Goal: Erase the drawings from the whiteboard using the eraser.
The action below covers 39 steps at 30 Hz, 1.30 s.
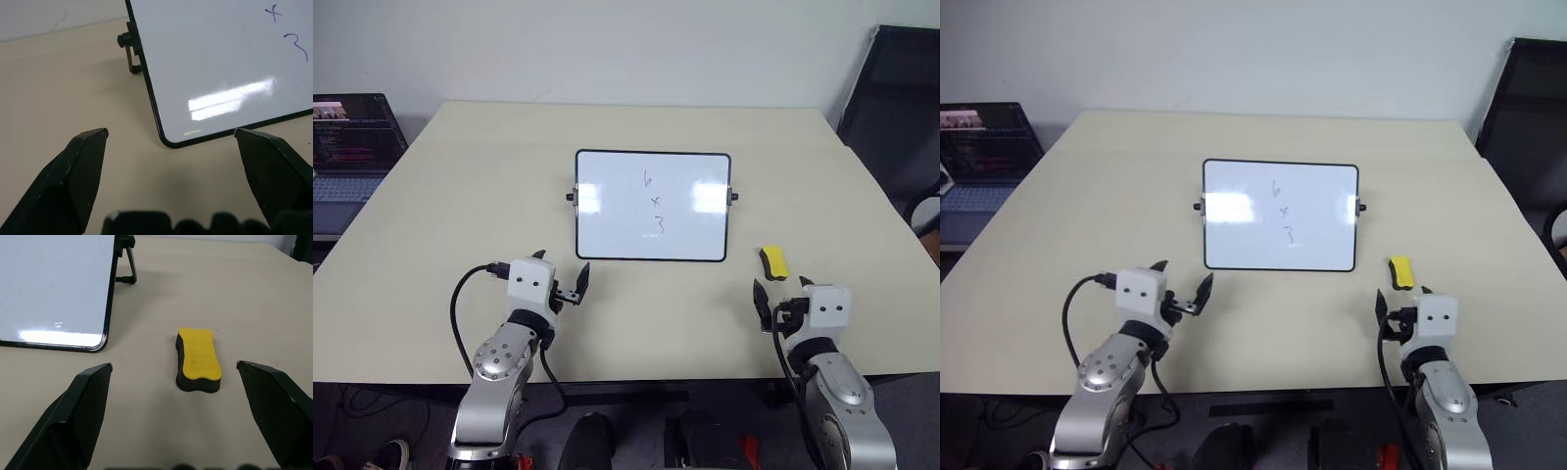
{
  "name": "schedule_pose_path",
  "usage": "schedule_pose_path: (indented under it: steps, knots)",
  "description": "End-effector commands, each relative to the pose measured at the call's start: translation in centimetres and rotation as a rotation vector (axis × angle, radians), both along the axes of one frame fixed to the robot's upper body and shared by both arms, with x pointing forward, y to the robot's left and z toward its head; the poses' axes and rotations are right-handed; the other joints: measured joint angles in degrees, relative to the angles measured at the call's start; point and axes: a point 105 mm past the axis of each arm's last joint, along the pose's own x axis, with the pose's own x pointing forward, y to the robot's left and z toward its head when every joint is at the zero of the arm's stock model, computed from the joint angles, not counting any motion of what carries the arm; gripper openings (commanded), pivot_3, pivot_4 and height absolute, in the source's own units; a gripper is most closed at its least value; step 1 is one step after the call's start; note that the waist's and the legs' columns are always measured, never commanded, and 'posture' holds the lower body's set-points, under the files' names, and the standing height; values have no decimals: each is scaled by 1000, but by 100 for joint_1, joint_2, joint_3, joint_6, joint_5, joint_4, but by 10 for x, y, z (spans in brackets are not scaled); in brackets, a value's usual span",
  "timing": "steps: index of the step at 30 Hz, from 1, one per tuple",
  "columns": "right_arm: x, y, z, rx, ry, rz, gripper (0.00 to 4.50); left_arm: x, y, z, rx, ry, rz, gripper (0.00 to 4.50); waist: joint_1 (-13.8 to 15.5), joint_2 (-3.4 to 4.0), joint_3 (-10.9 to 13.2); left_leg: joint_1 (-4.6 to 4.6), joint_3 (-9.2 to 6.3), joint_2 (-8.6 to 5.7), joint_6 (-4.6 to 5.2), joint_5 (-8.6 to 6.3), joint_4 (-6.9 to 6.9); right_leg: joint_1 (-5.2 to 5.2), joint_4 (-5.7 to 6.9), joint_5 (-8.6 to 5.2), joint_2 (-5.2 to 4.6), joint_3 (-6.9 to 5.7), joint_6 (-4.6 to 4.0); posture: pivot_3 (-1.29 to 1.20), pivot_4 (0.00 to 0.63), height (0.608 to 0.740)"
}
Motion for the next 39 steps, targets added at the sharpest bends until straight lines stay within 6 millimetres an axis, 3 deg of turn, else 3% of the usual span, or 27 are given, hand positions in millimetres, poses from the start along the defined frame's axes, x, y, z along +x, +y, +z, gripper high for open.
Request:
schedule_pose_path:
  steps: [1, 4, 9, 14, 21, 23, 25, 30, 34, 39]
  knots:
    - [0, 1, 8, 10, -20, 14, 4463, -3, -6, 11, -1, -56, -20, 4500, 0, 1, -1, 1, 0, 0, 0, 0, 0, 0, 0, 0, 0, 1, 0, 0, 150, 740]
    - [-4, 3, 7, 9, -8, 16, 4463, -4, -3, 5, -10, -43, -4, 4500, 0, 1, -1, 1, 1, -1, 0, 0, -1, 0, -1, -1, 0, 2, 0, 0, 150, 740]
    - [-7, 16, 24, 34, -37, 90, 4463, -8, 0, 3, -1, -35, -47, 4500, -5, 2, 0, 0, 0, 3, 0, 0, -2, -2, 0, -2, 0, 1, -2, 0, 150, 740]
    - [1, 25, 37, 47, -71, 131, 4463, -1, 14, 18, 25, -89, -70, 4500, -3, 2, -1, 2, 1, 1, 0, 0, 1, 0, 0, -1, 1, 0, -2, 0, 150, 740]
    - [7, 29, 53, 98, -61, 133, 4463, 5, -21, 37, 39, -77, -419, 4500, 0, 2, 0, -4, 4, -1, 0, 0, -2, -2, -1, -2, 1, -4, -3, 0, 150, 740]
    - [7, 21, 64, 88, -69, 109, 4463, 10, -40, 43, 102, -53, -628, 4500, 6, 3, 1, -5, 3, -2, 0, 0, -2, -2, -2, -2, 1, -3, -3, 0, 150, 740]
    - [7, 19, 70, 82, -61, 108, 4463, 14, -47, 51, 150, -41, -755, 4500, 20, 3, 3, -9, 3, -7, 0, 1, 3, -2, 0, -1, 3, -19, -2, 0, 150, 740]
    - [19, 5, 63, 103, 39, 60, 4463, 16, -65, 63, 193, -7, -987, 4500, -50, 4, 2, -3, 12, -5, 1, 1, 0, -1, -1, -1, 4, -2, -1, 0, 150, 740]
    - [34, -9, 47, 103, 156, 19, 4463, 14, -82, 65, 240, 28, -1159, 4500, -87, 5, 3, -8, 13, -8, 1, 1, -3, -3, -1, -1, 7, -10, -3, 0, 150, 740]
    - [48, -12, 34, 73, 221, 27, 4463, 19, -89, 67, 263, 51, -1231, 4500, -117, 8, 5, -10, 15, -7, 2, 0, -5, -5, -2, -2, 9, -7, -4, 0, 150, 740]
